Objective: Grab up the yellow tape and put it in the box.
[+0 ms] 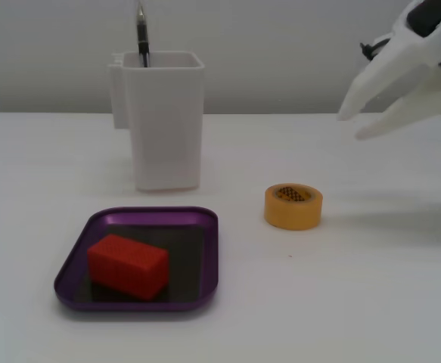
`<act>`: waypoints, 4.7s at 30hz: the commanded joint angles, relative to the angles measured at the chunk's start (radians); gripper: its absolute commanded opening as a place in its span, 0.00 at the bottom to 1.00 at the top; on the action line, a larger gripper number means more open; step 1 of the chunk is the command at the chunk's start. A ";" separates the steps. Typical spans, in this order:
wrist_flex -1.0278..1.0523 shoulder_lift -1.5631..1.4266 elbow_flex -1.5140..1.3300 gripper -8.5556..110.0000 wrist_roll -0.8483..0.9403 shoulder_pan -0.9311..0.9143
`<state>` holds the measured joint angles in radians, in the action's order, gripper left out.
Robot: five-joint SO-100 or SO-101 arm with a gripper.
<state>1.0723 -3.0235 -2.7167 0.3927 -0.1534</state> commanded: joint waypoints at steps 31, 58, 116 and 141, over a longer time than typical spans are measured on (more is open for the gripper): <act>-0.198 1.072 0.535 0.19 0.012 -0.002; -0.034 0.798 0.611 0.07 -0.002 0.109; -0.252 1.753 1.347 0.12 -0.333 0.190; 0.402 0.934 1.451 0.15 -0.351 0.178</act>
<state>1.4113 -1.9282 -1.2226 0.0460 0.0230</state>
